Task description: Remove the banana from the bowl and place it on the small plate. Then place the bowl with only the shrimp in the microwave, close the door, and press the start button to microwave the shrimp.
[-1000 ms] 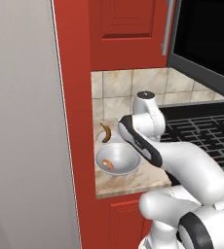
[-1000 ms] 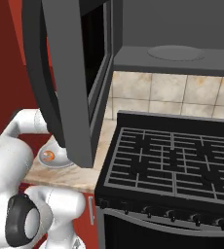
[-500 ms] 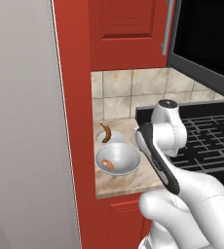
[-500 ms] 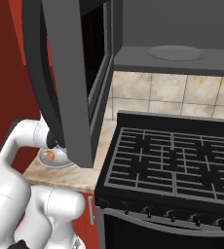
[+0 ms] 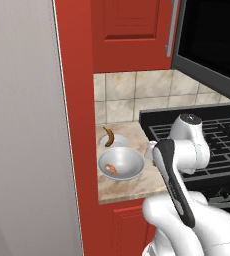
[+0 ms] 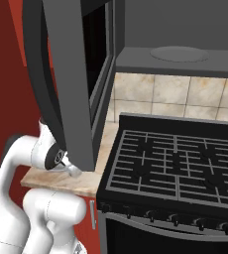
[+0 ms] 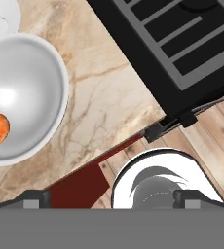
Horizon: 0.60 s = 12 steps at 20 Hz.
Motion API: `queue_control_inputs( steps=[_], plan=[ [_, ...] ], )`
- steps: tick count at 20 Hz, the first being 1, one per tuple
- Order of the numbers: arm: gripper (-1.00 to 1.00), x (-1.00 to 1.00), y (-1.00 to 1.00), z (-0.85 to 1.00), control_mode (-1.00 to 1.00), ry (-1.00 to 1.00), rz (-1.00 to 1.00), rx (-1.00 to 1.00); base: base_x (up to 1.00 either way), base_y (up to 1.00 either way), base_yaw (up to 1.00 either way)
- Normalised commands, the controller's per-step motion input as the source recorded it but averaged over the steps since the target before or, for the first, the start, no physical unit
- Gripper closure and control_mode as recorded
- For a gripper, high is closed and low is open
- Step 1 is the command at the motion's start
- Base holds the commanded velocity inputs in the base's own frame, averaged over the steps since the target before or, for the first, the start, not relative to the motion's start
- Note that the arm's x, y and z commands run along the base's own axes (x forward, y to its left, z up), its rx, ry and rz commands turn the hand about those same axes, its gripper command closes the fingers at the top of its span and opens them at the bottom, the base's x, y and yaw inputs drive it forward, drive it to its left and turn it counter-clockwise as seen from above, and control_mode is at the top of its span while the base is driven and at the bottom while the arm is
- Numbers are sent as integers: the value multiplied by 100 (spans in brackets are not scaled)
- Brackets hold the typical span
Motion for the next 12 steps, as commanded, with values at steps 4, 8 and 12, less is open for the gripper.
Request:
queue_control_inputs(
  steps=[4, 8, 12],
  plan=[
    [-100, -14, 0, 0, -100, 0, 2, 2, 0, 0, 0],
    [-100, -8, 2, 0, -100, 0, 5, 2, 0, 0, 0],
    [-100, -8, 0, 0, -100, 0, 6, 4, 0, 0, 0]
  ],
)
